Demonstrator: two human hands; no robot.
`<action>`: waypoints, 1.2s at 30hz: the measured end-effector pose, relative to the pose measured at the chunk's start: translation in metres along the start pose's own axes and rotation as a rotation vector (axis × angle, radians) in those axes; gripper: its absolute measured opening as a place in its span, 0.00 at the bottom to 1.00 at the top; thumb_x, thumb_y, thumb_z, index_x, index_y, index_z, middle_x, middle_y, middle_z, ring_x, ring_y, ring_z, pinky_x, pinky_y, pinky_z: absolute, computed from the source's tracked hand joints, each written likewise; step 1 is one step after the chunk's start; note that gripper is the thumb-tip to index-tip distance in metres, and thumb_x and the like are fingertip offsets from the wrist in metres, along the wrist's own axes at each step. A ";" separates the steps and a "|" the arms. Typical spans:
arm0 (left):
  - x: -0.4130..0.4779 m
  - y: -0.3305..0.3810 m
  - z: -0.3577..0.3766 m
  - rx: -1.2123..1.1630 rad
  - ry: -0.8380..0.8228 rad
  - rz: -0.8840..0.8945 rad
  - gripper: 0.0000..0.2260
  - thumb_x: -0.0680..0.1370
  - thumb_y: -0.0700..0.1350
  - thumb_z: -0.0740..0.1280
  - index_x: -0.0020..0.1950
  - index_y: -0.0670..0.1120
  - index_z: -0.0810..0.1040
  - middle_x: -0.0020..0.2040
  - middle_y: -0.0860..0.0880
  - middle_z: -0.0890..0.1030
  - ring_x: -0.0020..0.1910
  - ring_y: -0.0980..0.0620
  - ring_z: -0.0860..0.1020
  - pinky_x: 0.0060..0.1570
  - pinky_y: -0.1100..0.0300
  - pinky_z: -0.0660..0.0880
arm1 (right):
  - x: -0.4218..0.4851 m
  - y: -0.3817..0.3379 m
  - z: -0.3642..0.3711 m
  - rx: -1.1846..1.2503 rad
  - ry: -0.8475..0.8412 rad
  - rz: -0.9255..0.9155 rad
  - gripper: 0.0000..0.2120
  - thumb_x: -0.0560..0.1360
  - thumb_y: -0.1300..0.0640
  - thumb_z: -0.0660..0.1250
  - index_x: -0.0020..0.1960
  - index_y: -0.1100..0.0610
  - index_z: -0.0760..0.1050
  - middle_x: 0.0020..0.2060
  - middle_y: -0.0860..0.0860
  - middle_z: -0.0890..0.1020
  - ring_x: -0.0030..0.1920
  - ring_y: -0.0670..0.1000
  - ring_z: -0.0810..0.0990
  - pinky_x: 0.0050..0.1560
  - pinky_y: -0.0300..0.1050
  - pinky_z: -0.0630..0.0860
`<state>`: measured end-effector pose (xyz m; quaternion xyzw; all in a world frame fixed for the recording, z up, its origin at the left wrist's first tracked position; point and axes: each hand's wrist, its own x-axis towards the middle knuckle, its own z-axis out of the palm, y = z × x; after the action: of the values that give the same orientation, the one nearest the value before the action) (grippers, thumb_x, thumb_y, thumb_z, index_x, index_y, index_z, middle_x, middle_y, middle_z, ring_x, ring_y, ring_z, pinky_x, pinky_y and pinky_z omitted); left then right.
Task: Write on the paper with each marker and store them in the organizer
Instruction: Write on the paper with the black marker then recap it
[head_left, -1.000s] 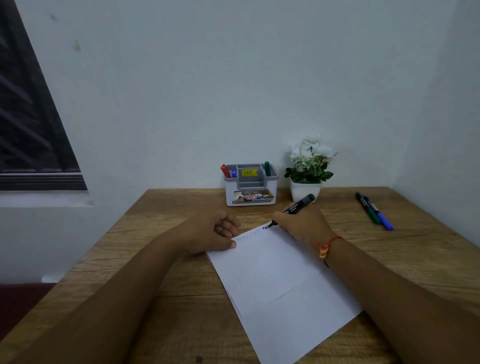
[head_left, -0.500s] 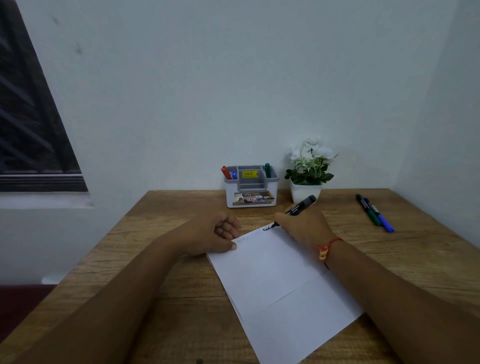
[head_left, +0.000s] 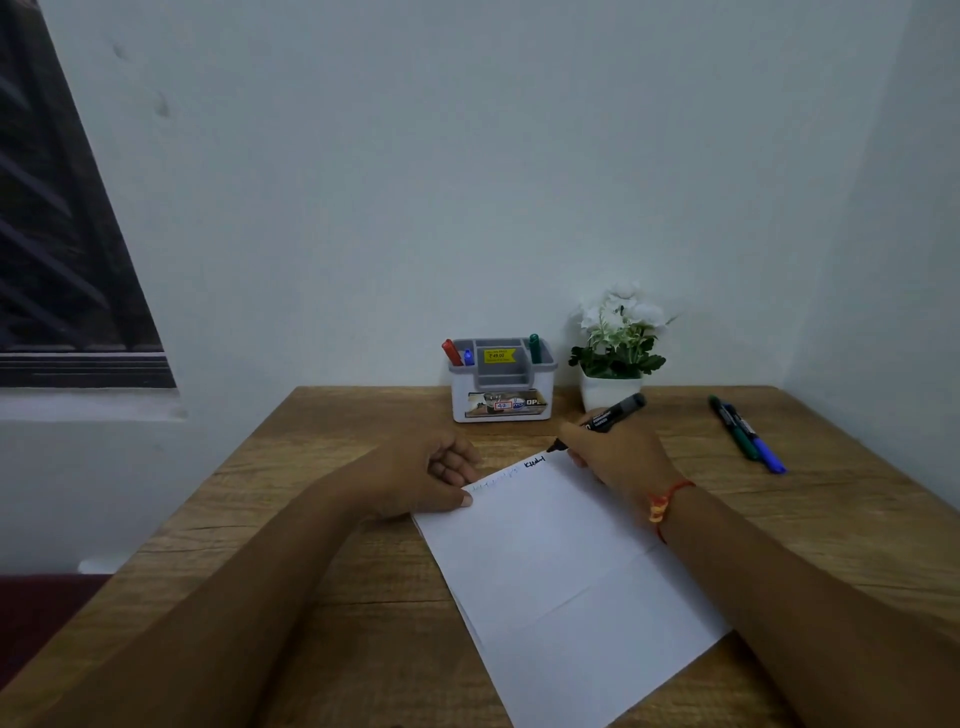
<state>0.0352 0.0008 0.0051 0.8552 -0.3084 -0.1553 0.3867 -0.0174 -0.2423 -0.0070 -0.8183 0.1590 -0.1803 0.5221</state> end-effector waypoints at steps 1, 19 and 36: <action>0.000 0.000 0.000 -0.002 0.000 0.000 0.19 0.71 0.39 0.76 0.60 0.48 0.77 0.52 0.50 0.82 0.52 0.53 0.81 0.57 0.59 0.78 | 0.000 0.001 0.001 -0.014 -0.001 -0.008 0.11 0.67 0.53 0.69 0.28 0.54 0.75 0.23 0.47 0.77 0.25 0.46 0.74 0.31 0.41 0.70; -0.001 0.001 0.000 -0.002 0.006 0.002 0.19 0.71 0.38 0.76 0.61 0.46 0.77 0.52 0.50 0.82 0.51 0.55 0.81 0.53 0.64 0.78 | 0.006 0.010 0.003 -0.053 0.015 0.008 0.11 0.66 0.52 0.73 0.32 0.59 0.82 0.30 0.54 0.85 0.29 0.49 0.79 0.33 0.45 0.76; -0.003 0.004 0.000 0.018 0.000 -0.005 0.19 0.72 0.39 0.75 0.61 0.46 0.77 0.52 0.50 0.82 0.52 0.54 0.81 0.54 0.64 0.78 | 0.006 0.011 0.003 -0.051 0.017 0.007 0.10 0.66 0.53 0.72 0.32 0.59 0.82 0.29 0.53 0.84 0.30 0.49 0.79 0.34 0.45 0.77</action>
<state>0.0318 0.0006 0.0081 0.8594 -0.3076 -0.1535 0.3785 -0.0111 -0.2466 -0.0172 -0.8293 0.1708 -0.1815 0.5001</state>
